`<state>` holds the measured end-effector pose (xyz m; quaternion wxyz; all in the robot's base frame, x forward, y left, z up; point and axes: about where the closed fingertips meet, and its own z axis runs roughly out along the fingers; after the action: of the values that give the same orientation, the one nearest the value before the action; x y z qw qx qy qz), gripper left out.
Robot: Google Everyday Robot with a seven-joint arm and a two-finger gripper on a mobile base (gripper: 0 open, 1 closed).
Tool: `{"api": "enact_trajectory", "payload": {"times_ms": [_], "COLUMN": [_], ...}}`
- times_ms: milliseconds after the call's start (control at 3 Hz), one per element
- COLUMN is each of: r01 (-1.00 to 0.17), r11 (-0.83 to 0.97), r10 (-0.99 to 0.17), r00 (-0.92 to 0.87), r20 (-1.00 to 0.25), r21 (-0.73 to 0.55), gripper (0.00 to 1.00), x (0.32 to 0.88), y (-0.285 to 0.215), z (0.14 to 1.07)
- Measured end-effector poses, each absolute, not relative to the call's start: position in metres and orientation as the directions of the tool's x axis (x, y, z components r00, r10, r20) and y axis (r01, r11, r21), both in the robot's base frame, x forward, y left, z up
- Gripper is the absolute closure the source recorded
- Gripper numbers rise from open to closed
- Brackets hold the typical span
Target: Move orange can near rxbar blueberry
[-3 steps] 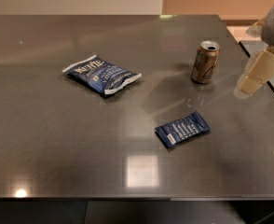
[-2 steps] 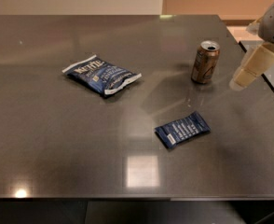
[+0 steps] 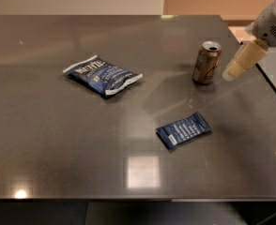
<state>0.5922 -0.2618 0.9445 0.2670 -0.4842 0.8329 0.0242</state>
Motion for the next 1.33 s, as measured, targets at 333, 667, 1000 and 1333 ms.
{"api": "enact_trajectory", "payload": {"times_ms": [333, 667, 1000, 1333], "r01": [-0.823, -0.827, -0.824, -0.821], "r11": [0.538, 0.540, 0.549, 0.556], "r10": [-0.772, -0.757, -0.743, -0.735], "r00": [-0.394, -0.396, -0.404, -0.413], "r20": [-0.499, -0.521, -0.533, -0.538], "r21": [-0.182, -0.155, -0.140, -0.129], "gripper": [0.00, 0.00, 0.00, 0.00], "x": [0.613, 0.629, 0.646, 0.659], "y": [-0.258, -0.252, -0.249, -0.249], "z": [0.932, 0.921, 0.911, 0.904]}}
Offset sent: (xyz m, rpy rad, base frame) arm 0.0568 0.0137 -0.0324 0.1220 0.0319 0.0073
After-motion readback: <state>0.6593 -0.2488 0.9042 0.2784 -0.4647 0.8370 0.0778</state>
